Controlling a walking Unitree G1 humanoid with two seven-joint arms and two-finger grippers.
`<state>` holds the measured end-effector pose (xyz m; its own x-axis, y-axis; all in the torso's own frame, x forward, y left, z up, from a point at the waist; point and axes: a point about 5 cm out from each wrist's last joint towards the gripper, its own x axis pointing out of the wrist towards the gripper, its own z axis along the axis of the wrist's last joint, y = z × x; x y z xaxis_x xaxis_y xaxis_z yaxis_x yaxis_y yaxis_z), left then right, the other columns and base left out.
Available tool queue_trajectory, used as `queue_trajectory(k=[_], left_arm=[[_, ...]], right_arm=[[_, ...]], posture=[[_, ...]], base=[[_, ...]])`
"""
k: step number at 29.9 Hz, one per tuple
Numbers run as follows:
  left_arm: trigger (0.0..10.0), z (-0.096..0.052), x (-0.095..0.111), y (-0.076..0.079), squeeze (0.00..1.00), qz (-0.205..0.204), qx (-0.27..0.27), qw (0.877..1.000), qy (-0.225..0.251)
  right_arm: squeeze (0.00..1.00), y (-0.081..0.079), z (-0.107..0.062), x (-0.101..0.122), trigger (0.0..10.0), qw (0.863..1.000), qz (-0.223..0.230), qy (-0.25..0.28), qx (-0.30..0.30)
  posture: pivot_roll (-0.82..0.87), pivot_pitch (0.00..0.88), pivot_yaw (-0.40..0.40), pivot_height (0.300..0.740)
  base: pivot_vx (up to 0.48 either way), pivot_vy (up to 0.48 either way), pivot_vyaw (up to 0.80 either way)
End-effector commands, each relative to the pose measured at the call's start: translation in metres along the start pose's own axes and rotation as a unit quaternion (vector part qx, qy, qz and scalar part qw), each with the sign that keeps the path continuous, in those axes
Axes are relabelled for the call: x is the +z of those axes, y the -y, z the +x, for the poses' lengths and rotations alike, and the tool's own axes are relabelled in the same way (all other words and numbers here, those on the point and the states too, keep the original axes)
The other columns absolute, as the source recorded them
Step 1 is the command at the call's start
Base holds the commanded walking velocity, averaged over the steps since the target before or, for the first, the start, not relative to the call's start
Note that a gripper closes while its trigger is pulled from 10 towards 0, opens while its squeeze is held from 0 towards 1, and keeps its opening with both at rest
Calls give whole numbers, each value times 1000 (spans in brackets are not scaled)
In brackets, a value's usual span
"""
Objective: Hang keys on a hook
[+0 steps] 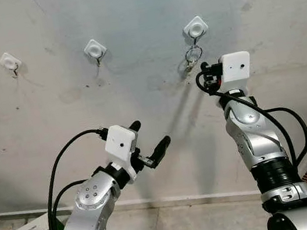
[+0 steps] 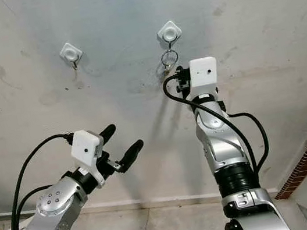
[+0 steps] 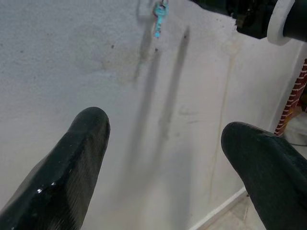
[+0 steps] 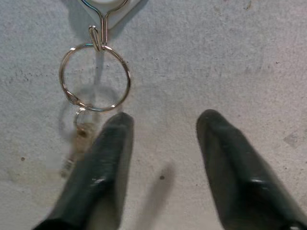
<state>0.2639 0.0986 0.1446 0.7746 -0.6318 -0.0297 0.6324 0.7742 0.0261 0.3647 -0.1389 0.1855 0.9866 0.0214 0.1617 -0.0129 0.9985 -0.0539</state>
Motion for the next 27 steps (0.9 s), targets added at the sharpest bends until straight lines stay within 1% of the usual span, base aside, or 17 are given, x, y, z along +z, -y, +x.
queue_trajectory(k=[1, 7, 10, 16, 18, 19, 20, 21, 25, 27], left_arm=[[10000, 1, 2, -3, 0, 8, 6, 1000, 2], [10000, 1, 4, -4, 0, 13, 11, 1000, 10], [10000, 1, 6, -6, 0, 19, 18, 1000, 16], [10000, 0, 7, -8, 0, 24, 27, 999, 18], [10000, -3, 6, -12, 0, 32, 43, 998, 17], [10000, -9, 6, -16, 0, 36, 60, 997, 17], [10000, -9, 6, -16, 0, 36, 60, 997, 17], [10000, -13, 6, -19, 0, 41, 71, 996, 17], [10000, -21, 3, -26, 0, 45, 91, 995, 12], [10000, -22, 2, -26, 0, 45, 98, 994, 12]], right_arm=[[1000, -3, -2, -5, 10000, 1000, -3, -5, 9], [1000, -6, -6, -8, 10000, 1000, -8, -11, 16], [1000, -6, -11, -13, 10000, 1000, -15, -17, 18], [1000, -3, -19, -18, 10000, 1000, -15, -20, 16], [1000, 2, -22, -19, 10000, 1000, -19, -20, 12], [1000, 6, -25, -18, 10000, 999, -26, -18, 10], [1000, 6, -25, -18, 10000, 999, -26, -18, 10], [1000, 9, -28, -18, 10000, 999, -29, -18, 7], [1000, 16, -38, -17, 10000, 999, -43, -8, 1], [1000, 21, -43, -15, 10000, 997, -75, -2, -1]], posture=[[69, 0, 78, 740], [69, 0, 76, 740], [69, 0, 74, 740], [65, 0, 74, 740], [61, 0, 74, 740], [57, 0, 75, 740], [57, 0, 75, 740], [55, 0, 76, 740], [51, 0, 72, 740], [44, 0, 69, 740]], base=[[0, 0, 0], [0, 0, 0], [0, 0, 0], [0, 0, 0], [0, 0, 0], [0, 0, 0], [0, 0, 0], [0, 0, 0], [0, 0, 0], [0, 0, 0]])
